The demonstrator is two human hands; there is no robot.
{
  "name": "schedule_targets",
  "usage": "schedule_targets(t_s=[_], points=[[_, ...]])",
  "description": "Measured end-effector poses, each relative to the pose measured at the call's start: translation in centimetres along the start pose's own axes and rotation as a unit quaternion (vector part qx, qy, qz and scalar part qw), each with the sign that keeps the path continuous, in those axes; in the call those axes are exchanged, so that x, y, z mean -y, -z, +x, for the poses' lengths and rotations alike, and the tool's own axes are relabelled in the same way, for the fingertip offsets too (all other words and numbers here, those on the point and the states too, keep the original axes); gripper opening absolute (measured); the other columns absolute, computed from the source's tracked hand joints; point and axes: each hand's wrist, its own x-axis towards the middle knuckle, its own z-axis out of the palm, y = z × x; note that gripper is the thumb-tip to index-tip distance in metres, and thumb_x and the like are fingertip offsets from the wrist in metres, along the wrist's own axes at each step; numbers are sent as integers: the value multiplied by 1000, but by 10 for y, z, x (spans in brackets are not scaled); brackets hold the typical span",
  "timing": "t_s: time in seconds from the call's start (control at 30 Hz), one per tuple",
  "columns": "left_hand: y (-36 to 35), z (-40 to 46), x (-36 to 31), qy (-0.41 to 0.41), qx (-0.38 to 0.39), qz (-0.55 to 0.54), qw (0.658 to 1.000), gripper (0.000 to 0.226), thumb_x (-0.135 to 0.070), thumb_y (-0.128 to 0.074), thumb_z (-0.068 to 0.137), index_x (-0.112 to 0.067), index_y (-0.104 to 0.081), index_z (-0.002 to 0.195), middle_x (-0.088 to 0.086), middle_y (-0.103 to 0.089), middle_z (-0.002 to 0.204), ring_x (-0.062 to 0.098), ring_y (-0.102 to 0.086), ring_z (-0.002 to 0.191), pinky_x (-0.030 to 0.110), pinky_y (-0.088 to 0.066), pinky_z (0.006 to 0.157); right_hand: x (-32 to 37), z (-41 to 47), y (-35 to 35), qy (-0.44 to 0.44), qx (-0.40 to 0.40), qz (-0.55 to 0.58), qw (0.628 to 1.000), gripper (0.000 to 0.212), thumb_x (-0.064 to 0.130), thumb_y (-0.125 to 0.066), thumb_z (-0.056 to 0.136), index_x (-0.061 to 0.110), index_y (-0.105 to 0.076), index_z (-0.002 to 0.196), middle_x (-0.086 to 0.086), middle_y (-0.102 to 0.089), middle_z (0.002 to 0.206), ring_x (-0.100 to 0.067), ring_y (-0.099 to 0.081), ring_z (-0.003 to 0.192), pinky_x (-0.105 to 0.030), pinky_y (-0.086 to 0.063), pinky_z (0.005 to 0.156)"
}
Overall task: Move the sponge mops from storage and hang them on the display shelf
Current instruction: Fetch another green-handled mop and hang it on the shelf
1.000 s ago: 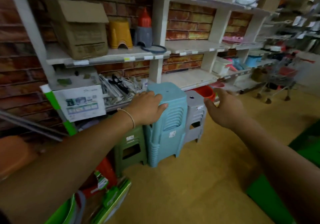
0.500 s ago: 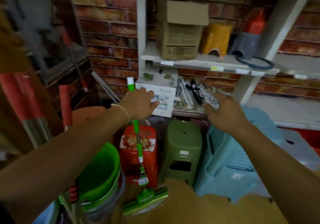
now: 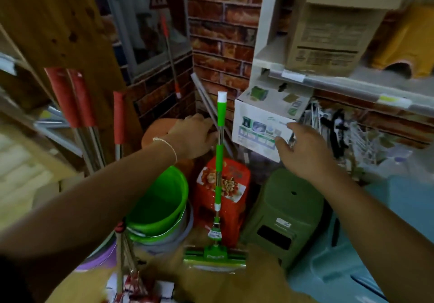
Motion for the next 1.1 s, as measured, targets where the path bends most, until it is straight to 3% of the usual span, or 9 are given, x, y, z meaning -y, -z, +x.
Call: schedule_targets(t_s=[0.27,0.5,0.67,0.8,0.93,1.03,1.1], points=[[-32,39,18,1,20,-24,1000,50,-45,-40,99,-11,-46,135,16,-53,130,39,-54,117,49,-44,98,6,61,-45,16,34,5,999,51,40,-54,97,8,-52,136,-20,-58,130,-39,-52,120,-43,-45,97],[-67,86,56,25,29,-83,996,50,-41,-44,99,-10,-43,138,18,-51,132,40,-54,115,47,-46,95,37,128,-103,26,97,21,995,54,40,-53,97,7,-49,140,-20,-55,134,-38,-50,124,-43,-44,101],[-108,117,79,38,56,-129,989,53,-37,-48,97,-13,-38,144,19,-50,133,42,-56,114,46,-48,93,52,179,-152,8,114,44,992,48,37,-54,98,2,-53,131,-22,-57,129,-38,-52,120,-44,-43,97],[-143,142,88,42,77,-176,980,56,-32,-50,97,-5,-36,145,24,-51,135,44,-56,116,42,-47,92,52,221,-191,-30,145,70,987,60,41,-56,96,3,-43,141,-22,-52,139,-39,-50,126,-43,-42,99],[-164,168,88,39,82,-249,964,42,-22,-51,99,3,-48,132,27,-56,129,41,-51,120,37,-40,92,48,251,-222,-95,172,162,967,73,48,-65,89,12,-37,146,-14,-50,144,-33,-50,129,-41,-46,100],[-175,178,84,33,69,-283,956,30,-14,-52,98,8,-57,118,29,-60,120,42,-55,113,38,-37,93,43,263,-239,-113,146,229,956,47,45,-72,85,26,-51,122,0,-62,113,-24,-62,108,-35,-50,85],[-183,179,83,27,68,-292,954,27,-11,-53,97,10,-59,114,31,-60,118,44,-57,109,38,-34,91,42,264,-245,-109,129,263,950,39,43,-74,84,29,-50,112,10,-60,96,-14,-63,92,-30,-50,77]])
